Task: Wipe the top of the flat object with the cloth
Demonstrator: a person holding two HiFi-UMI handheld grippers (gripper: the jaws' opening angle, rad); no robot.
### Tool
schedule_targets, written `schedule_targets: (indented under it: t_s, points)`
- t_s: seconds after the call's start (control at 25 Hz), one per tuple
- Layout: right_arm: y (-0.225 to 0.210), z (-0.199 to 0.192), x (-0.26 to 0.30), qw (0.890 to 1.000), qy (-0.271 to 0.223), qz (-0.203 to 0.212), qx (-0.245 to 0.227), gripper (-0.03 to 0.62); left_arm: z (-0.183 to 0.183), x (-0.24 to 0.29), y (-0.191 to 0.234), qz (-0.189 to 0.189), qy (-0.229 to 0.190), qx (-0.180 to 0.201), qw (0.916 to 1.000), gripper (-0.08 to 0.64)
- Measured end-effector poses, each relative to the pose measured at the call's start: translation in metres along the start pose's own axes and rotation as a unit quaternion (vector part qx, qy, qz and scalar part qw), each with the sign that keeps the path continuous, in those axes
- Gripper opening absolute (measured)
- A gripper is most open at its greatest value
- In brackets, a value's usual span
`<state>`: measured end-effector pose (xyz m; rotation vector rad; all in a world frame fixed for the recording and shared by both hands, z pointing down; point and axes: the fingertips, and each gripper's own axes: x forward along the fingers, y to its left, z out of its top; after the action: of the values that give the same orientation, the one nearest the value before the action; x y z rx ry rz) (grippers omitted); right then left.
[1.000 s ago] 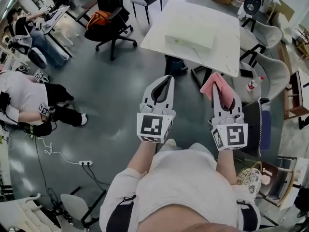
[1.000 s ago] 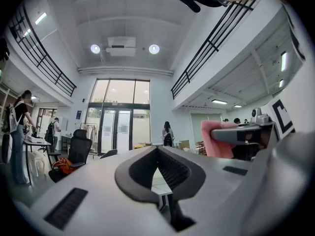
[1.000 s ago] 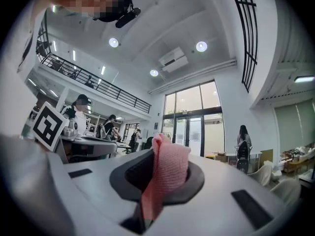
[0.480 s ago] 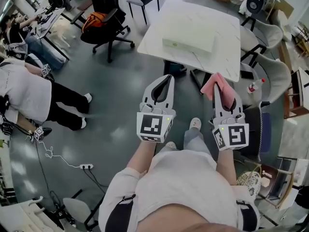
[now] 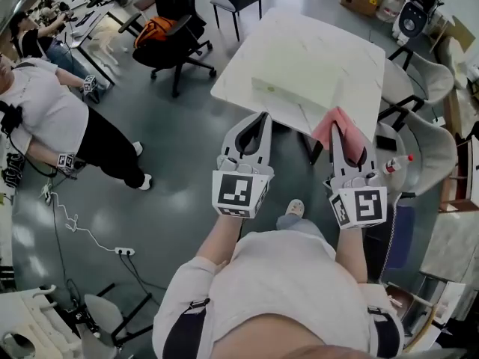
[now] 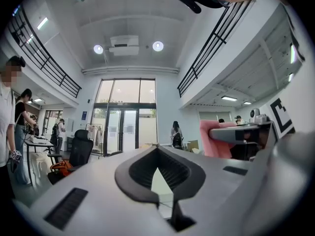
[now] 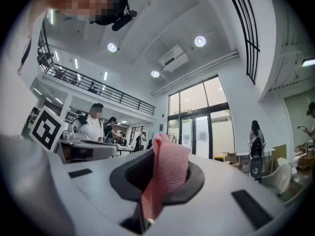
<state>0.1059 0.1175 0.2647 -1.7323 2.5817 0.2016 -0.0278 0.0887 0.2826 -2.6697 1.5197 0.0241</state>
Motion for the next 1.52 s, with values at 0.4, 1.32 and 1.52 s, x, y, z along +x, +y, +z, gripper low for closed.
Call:
schedule_targets:
  t_s: [0.4, 1.32, 1.52]
  points:
    - [-0.072, -0.015, 0.047, 0.999, -0.003, 0.052, 0.016, 0.037, -0.007, 0.071, -0.009, 0.057, 0.008, -0.001, 0.9984, 0.015]
    - [-0.099, -0.062, 0.106, 0.993, 0.026, 0.097, 0.057, 0.037, -0.041, 0.118, 0.012, 0.099, 0.047, -0.002, 0.9939, 0.015]
    - [-0.089, -0.068, 0.143, 0.993, 0.036, 0.100, 0.056, 0.037, -0.046, 0.130, 0.043, 0.100, 0.051, -0.006, 0.9936, 0.015]
